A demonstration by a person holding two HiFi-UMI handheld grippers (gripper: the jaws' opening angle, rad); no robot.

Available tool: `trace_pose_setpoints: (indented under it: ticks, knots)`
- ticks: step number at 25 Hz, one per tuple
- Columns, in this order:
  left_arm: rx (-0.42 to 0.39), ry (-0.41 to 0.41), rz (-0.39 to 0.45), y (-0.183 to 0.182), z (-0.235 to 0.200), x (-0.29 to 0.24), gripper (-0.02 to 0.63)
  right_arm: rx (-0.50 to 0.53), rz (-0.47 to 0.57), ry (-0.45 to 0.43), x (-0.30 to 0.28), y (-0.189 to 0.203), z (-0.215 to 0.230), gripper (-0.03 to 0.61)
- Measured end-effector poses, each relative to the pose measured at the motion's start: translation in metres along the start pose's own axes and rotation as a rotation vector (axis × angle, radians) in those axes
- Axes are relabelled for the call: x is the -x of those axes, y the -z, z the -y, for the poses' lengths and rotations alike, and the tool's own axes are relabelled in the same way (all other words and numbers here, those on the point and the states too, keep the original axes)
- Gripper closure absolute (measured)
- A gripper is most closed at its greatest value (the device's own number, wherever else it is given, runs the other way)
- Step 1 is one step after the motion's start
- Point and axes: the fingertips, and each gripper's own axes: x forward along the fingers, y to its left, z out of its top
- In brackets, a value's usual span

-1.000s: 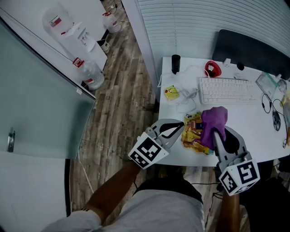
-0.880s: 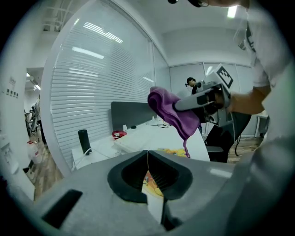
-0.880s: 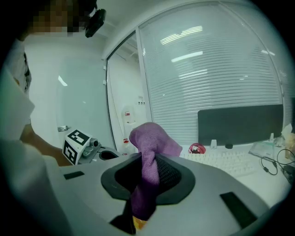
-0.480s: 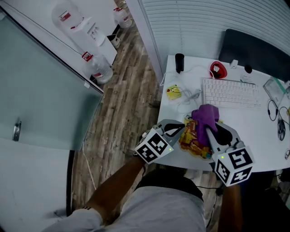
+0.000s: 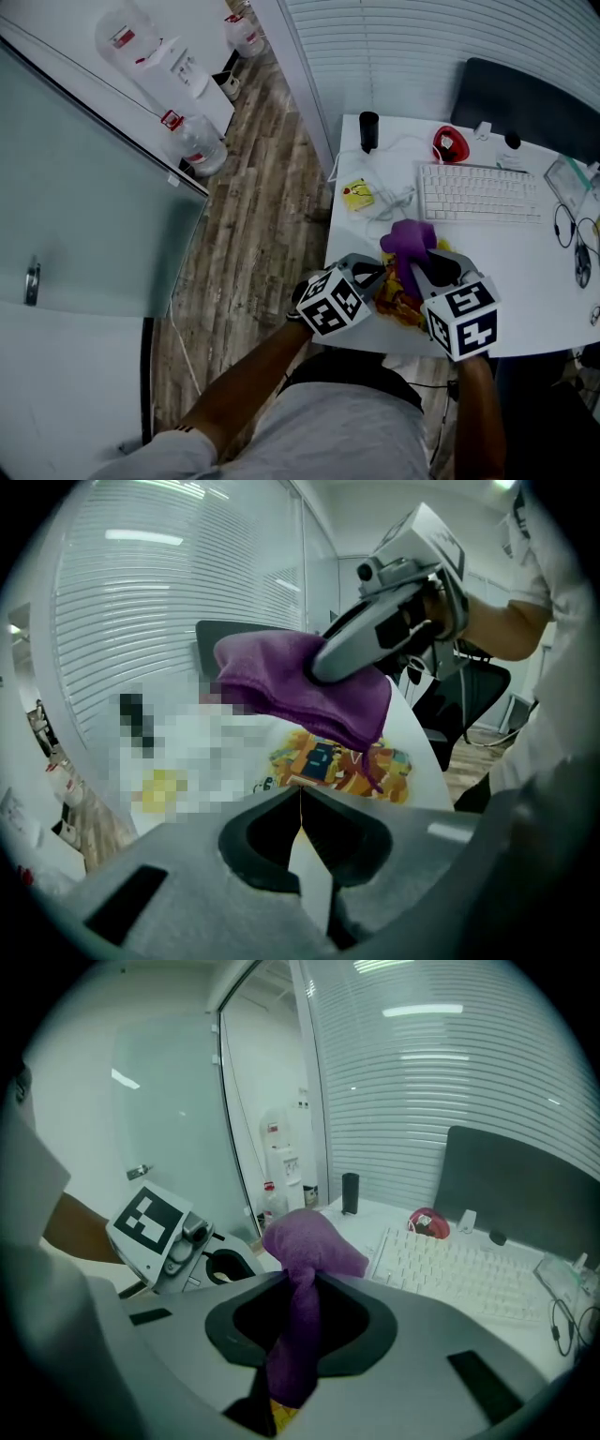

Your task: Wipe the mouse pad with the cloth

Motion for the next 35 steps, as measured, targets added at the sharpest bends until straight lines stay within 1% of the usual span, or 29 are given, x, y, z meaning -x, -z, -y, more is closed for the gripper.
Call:
trace_pose_setpoints:
  ticks: [4,11,19,25,29,35]
  knots:
    - [-0.022,0.021,-0.037,0.008,0.001,-0.006,0.598,0.027,-0.079,-0.007,-0.019,0.008,-0.005,0.513]
    - [-0.037,0.042,-0.088,0.020,0.002,-0.015,0.598,0.077,-0.197,-0.013,-0.048,0.023,-0.010,0.514]
    - [-0.042,0.047,-0.119,0.025,0.003,-0.022,0.598,0.096,-0.299,-0.033,-0.074,0.044,-0.012,0.512]
    - [-0.045,0.050,-0.138,0.027,0.003,-0.025,0.598,0.090,-0.352,-0.042,-0.083,0.059,-0.008,0.512]
    - [-0.043,0.050,-0.141,0.027,0.003,-0.026,0.598,0.084,-0.356,-0.019,-0.080,0.066,0.007,0.512]
    - [-0.038,0.048,-0.145,0.028,0.003,-0.026,0.598,0.023,-0.365,0.071,-0.051,0.080,0.052,0.512]
